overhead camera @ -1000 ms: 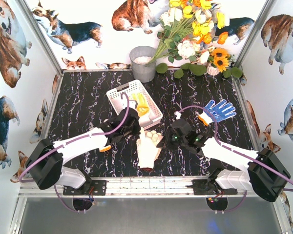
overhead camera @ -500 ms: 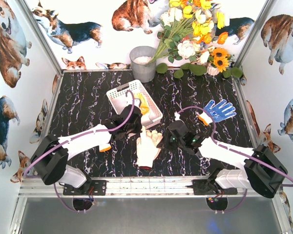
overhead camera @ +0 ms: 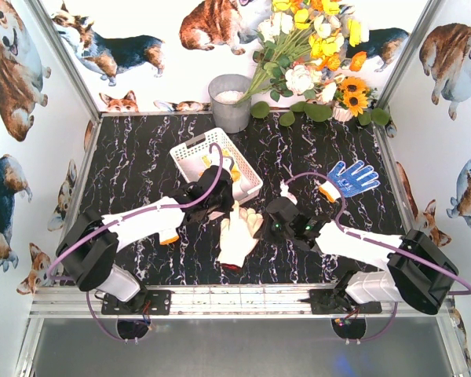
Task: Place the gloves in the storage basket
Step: Pair the glove with the glove.
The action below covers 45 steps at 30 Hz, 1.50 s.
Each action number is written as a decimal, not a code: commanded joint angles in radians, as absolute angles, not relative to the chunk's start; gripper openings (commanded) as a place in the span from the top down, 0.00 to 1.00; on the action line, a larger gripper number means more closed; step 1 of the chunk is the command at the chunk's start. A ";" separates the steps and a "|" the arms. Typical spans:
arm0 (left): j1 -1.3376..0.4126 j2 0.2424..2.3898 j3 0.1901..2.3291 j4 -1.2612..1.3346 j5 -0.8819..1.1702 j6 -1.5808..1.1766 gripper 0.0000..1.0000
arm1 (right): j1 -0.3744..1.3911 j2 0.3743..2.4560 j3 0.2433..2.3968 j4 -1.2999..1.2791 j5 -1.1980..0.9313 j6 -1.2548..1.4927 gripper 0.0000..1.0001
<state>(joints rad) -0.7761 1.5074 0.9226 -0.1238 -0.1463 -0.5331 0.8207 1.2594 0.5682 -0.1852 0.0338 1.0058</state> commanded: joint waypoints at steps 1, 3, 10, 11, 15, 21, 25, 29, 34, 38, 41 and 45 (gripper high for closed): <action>-0.767 1.505 0.941 -0.125 -0.123 -0.503 0.91 | 0.827 1.265 0.583 -0.199 0.116 1.025 1.00; -0.767 1.482 0.942 -0.127 -0.120 -0.502 0.80 | 0.827 1.273 0.583 -0.206 0.126 1.023 1.00; -0.772 1.388 0.939 -0.155 -0.055 -0.480 0.48 | 0.827 1.301 0.588 -0.242 0.150 1.007 1.00; -0.775 1.372 0.934 -0.160 -0.041 -0.477 0.46 | 0.827 1.299 0.589 -0.255 0.156 1.005 1.00; -0.780 1.289 0.868 -0.175 0.015 -0.509 0.40 | 0.825 1.281 0.594 -0.307 0.178 0.982 1.00; -0.819 1.159 0.655 -0.095 0.102 -0.688 0.36 | 0.806 1.257 0.590 -0.392 0.208 0.964 1.00; -0.908 1.168 0.526 0.042 0.084 -0.825 0.35 | 0.780 1.213 0.564 -0.410 0.196 0.971 1.00; -0.981 1.252 0.480 0.164 0.069 -0.918 0.36 | 0.770 1.155 0.537 -0.366 0.145 0.980 0.99; -1.003 1.325 0.483 0.160 0.069 -0.952 0.37 | 0.764 1.065 0.547 -0.374 0.086 0.930 0.71; -1.008 1.327 0.460 0.175 0.093 -0.970 0.36 | 0.742 0.991 0.644 -0.548 0.075 0.862 0.55; -1.015 1.331 0.455 0.190 0.123 -0.986 0.35 | 0.739 0.946 0.692 -0.647 0.032 0.850 0.52; -1.023 1.329 0.465 0.176 0.138 -1.000 0.34 | 0.739 0.899 0.678 -0.705 -0.071 0.898 0.50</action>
<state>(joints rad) -1.0107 1.3270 0.4625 0.1497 0.1108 -0.9730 0.7403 0.9455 0.6567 -0.6052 0.0265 0.8879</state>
